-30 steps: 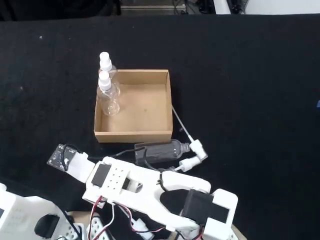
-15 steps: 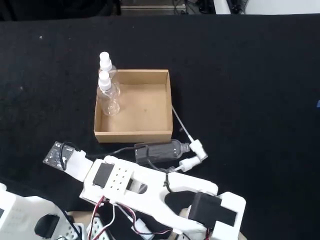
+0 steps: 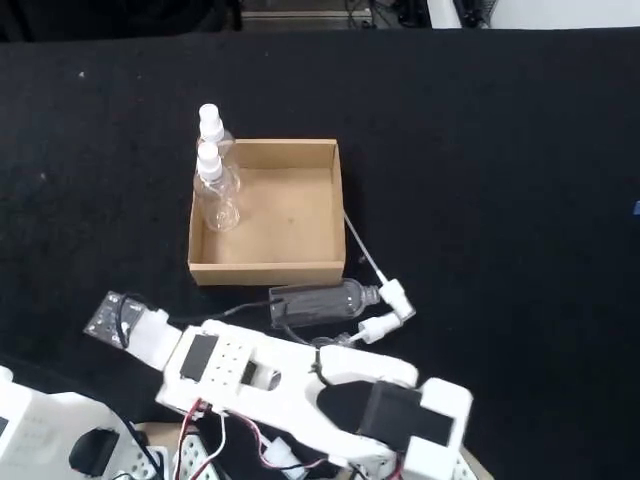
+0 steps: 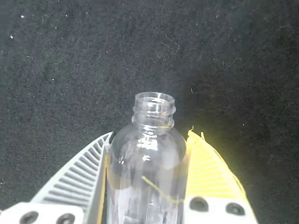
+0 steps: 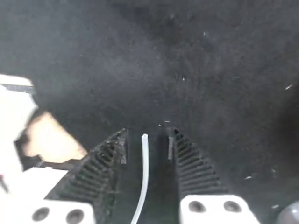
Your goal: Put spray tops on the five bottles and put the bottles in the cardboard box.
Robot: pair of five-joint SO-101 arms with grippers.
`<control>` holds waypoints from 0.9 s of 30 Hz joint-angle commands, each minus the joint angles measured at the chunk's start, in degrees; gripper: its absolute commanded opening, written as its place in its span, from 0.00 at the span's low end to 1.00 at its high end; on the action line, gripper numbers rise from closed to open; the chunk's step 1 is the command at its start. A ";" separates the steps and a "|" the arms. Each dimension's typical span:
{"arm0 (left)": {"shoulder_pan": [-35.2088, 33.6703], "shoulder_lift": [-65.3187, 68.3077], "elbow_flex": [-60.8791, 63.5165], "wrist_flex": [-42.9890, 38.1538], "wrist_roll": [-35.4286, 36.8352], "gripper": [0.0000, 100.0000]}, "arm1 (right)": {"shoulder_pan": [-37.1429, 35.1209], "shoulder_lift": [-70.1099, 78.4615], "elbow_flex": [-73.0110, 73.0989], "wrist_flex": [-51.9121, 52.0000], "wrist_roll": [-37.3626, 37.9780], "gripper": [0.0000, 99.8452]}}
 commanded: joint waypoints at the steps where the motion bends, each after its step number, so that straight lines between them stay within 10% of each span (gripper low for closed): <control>1: -0.13 -0.44 -3.74 -0.88 0.26 0.03 | 2.11 -2.15 -3.74 -0.35 -0.53 0.01; 16: 0.13 -0.44 -3.74 -0.88 0.26 0.03 | 11.96 -27.30 -0.48 12.22 2.81 0.04; 27: 0.22 -0.35 -3.74 -0.88 0.26 0.03 | -5.63 -33.10 7.16 30.24 21.27 0.12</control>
